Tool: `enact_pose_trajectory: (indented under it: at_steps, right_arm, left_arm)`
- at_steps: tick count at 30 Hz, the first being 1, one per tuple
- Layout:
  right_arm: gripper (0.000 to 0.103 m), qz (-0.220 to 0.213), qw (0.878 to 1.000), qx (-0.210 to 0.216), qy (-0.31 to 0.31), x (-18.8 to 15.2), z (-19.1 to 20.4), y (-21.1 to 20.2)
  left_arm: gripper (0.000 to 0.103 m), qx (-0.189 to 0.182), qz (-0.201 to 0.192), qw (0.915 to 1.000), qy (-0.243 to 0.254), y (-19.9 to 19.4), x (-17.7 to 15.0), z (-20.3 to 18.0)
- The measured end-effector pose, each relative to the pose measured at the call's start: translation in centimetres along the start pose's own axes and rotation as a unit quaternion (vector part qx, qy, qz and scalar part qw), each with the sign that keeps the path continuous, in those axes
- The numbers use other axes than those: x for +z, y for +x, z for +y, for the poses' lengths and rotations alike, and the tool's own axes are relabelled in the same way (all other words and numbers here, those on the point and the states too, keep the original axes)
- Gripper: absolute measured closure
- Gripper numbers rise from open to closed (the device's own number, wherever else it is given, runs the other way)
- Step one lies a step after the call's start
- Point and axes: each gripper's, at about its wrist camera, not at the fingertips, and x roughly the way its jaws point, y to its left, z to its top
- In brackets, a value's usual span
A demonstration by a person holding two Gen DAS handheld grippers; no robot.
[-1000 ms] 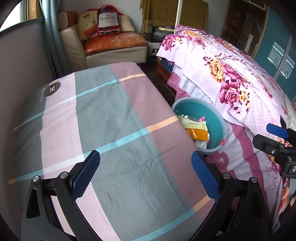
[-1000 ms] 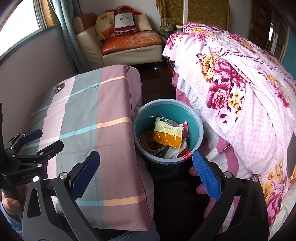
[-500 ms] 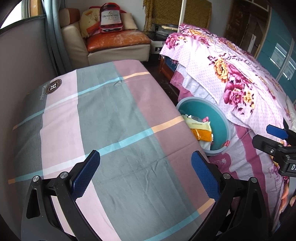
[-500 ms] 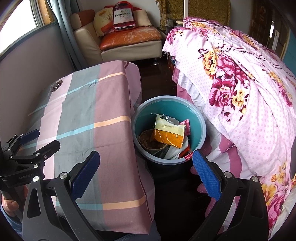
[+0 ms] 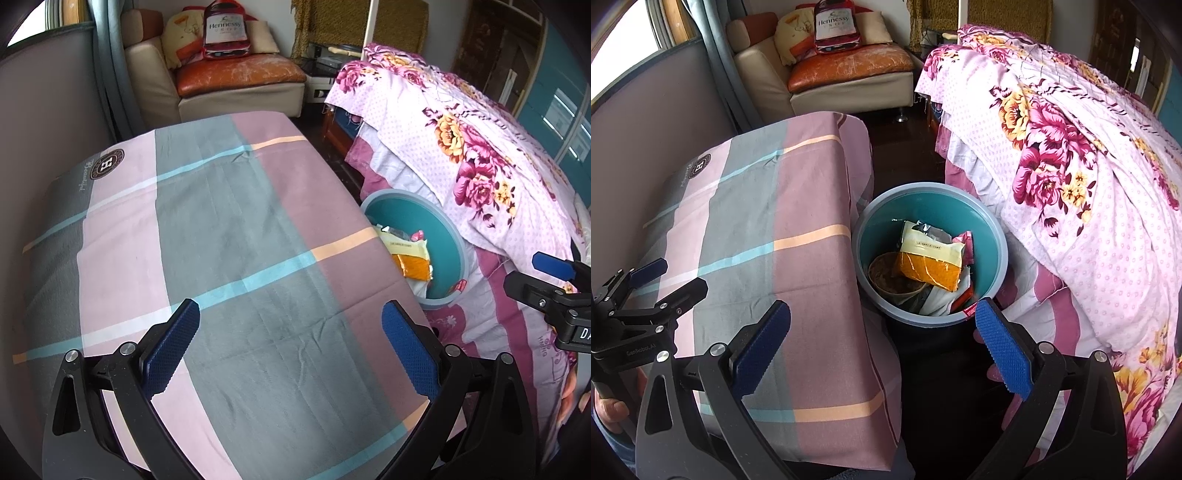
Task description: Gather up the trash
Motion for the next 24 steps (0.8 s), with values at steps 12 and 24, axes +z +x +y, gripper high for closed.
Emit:
enact_pose_trajectory:
  at_steps: [12, 24]
  right_arm:
    - [0.007, 0.011, 1.000, -0.001, 0.005, 0.1, 0.1, 1.3]
    - [0.007, 0.025, 1.000, 0.000, 0.006, 0.2, 0.1, 2.7]
  left_arm:
    - [0.004, 0.003, 0.008, 1.0000, -0.002, 1.1, -0.2, 0.6]
    - [0.004, 0.006, 0.018, 0.9998, -0.007, 2.2, -0.2, 1.2]
